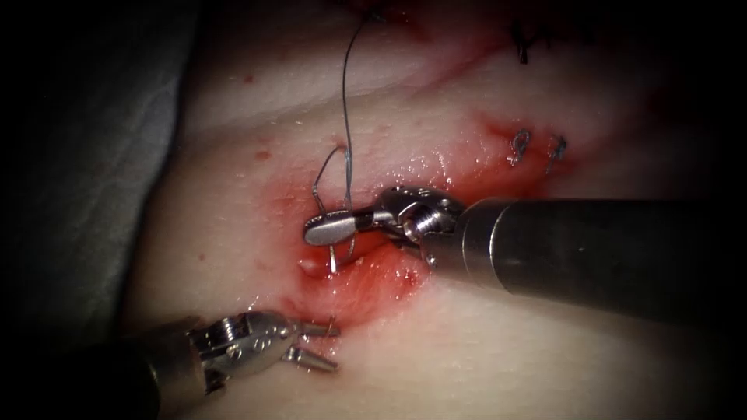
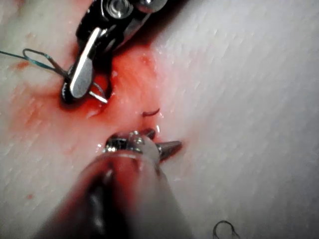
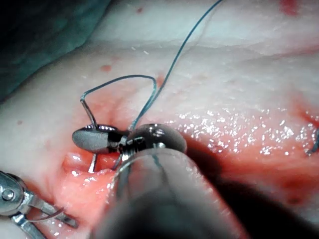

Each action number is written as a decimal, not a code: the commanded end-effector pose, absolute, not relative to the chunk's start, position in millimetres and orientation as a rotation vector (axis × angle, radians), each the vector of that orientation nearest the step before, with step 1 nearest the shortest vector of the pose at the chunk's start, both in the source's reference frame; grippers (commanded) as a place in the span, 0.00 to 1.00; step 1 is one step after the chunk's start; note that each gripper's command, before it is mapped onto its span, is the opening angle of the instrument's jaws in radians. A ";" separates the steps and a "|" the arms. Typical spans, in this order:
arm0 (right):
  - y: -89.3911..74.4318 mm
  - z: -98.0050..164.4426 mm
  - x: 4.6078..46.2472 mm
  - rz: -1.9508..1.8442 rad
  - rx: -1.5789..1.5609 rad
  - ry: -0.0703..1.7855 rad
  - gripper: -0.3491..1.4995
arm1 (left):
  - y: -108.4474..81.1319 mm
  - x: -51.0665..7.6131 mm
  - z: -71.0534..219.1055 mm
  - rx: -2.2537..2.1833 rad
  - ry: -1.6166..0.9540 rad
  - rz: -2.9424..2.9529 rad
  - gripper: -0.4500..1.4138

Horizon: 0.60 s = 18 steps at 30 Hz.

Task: Wound Closure
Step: Push needle through skin below incision with right needle holder

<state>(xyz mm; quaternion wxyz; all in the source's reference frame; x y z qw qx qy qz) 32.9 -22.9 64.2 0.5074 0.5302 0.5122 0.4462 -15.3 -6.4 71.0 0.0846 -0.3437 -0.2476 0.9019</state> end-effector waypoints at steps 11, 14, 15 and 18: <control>-25.8 62.8 33.6 1.065 1.331 1.186 0.00 | -5.9 -15.3 71.0 -1.037 -0.698 2.683 0.53; -24.2 62.7 33.5 1.075 1.285 1.241 0.19 | -5.2 -14.9 70.2 -1.112 -0.643 2.654 0.50; -23.7 62.7 33.3 1.080 1.253 1.279 0.32 | -5.0 -14.8 70.0 -1.143 -0.613 2.661 0.50; -22.2 62.7 32.3 1.071 1.174 1.340 0.63 | -4.6 -14.5 69.3 -1.252 -0.509 2.684 0.50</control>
